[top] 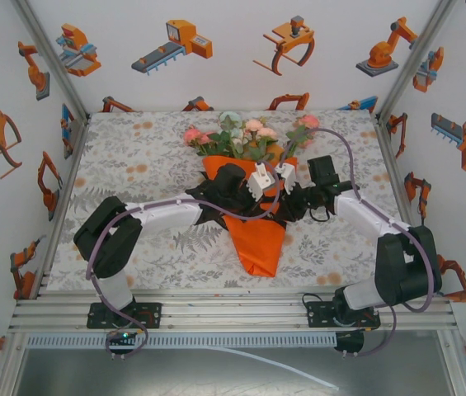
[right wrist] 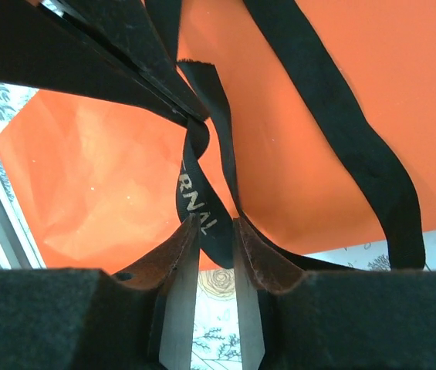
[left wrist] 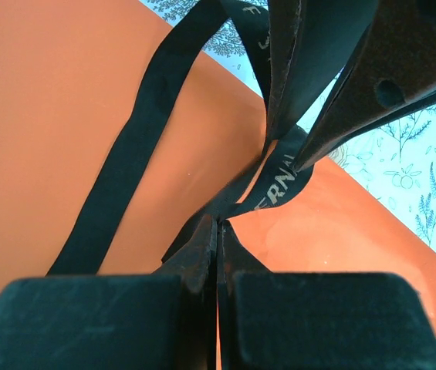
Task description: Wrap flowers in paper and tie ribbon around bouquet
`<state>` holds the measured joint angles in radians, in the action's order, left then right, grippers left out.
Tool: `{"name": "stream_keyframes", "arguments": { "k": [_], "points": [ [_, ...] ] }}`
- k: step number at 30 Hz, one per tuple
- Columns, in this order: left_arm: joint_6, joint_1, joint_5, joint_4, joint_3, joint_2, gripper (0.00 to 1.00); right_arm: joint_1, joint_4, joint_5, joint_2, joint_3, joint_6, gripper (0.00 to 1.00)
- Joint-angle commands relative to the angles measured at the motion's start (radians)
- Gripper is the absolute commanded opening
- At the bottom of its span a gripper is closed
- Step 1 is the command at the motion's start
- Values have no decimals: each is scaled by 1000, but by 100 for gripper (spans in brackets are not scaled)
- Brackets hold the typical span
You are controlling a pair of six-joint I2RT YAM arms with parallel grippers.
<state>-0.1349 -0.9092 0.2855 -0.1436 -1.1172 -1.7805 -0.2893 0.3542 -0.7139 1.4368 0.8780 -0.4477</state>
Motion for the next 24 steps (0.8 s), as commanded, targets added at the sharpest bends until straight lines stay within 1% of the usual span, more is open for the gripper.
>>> {"name": "stream_keyframes", "arguments": {
  "k": [1,5,8,9,11,13,14,15,18,19,21,24],
  "points": [
    [21,-1,9,-32,-14,-7,1,-6,20,67,-25,27,-14,27],
    [25,0,-5,-31,-25,-14,1,-4,-36,167,-70,15,77,28],
    [36,0,-40,-35,-39,-27,1,-3,-117,270,-124,-7,261,28],
    [41,0,-56,-38,-44,-33,1,-2,-143,296,-148,-16,353,27],
    [49,0,-89,-43,-56,-48,1,-3,-189,390,-197,-36,626,28],
    [56,0,-122,-39,-76,-65,1,-4,-157,503,-251,-49,917,25],
    [61,0,-136,-37,-86,-74,1,-5,-138,529,-287,-67,1058,22],
    [65,0,-144,-41,-94,-81,1,-21,-143,551,-333,-103,1156,21],
    [80,0,-157,-71,-95,-93,1,-108,-141,697,-466,-202,1368,23],
    [84,1,-158,-75,-96,-95,1,-127,-125,727,-494,-221,1433,24],
    [89,0,-158,-81,-103,-104,1,-149,-108,740,-523,-257,1549,25],
    [98,3,-155,-83,-113,-116,1,-188,-129,740,-501,-284,1616,26]
  ]
}}
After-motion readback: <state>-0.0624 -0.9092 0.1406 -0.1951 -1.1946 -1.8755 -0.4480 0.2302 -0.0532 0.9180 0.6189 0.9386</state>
